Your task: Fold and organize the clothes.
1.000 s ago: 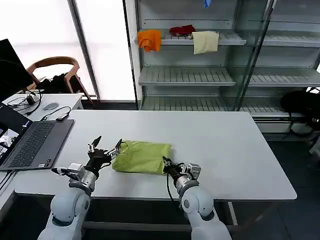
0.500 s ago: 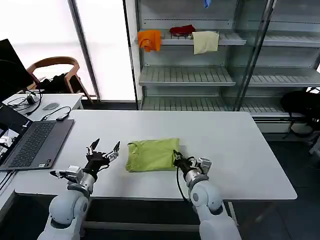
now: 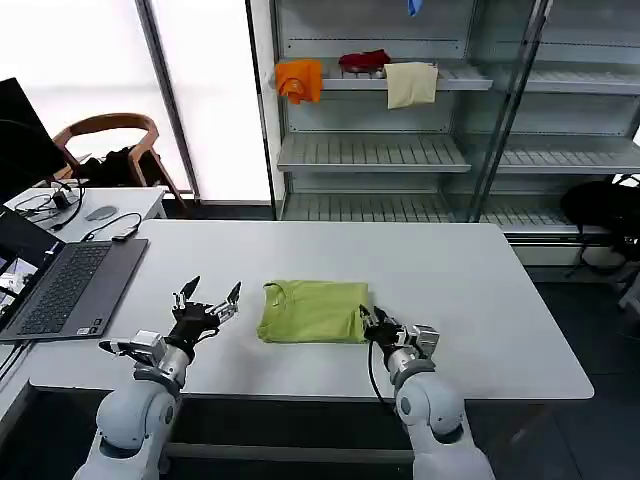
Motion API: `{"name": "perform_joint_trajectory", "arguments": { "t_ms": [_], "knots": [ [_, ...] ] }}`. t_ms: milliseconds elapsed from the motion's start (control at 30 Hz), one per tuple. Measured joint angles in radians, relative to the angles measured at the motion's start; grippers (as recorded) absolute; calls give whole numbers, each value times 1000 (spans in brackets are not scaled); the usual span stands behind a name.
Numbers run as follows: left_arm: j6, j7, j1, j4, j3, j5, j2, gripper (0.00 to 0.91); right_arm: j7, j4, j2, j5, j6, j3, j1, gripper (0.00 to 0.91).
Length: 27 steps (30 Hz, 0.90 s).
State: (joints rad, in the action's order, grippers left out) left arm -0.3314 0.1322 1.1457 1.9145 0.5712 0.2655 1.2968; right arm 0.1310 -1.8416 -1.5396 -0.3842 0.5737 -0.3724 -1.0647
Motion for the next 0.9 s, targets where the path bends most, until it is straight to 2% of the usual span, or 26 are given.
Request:
{"name": "perform_joint_trajectory", "arguments": {
  "t_ms": [333, 533, 700, 900],
  "knots": [
    [-3, -15, 9, 0, 39, 63, -21, 907, -54, -89, 89, 196, -29, -74, -40, 907],
    [0, -21, 20, -12, 67, 85, -39, 907, -40, -111, 176, 280, -26, -136, -60, 907],
    [4, -20, 31, -8, 69, 94, -43, 907, -42, -136, 214, 324, -31, -181, -89, 907],
    [2, -21, 38, 6, 72, 112, -45, 907, -88, -173, 254, 338, -35, -235, -121, 907]
  ]
}}
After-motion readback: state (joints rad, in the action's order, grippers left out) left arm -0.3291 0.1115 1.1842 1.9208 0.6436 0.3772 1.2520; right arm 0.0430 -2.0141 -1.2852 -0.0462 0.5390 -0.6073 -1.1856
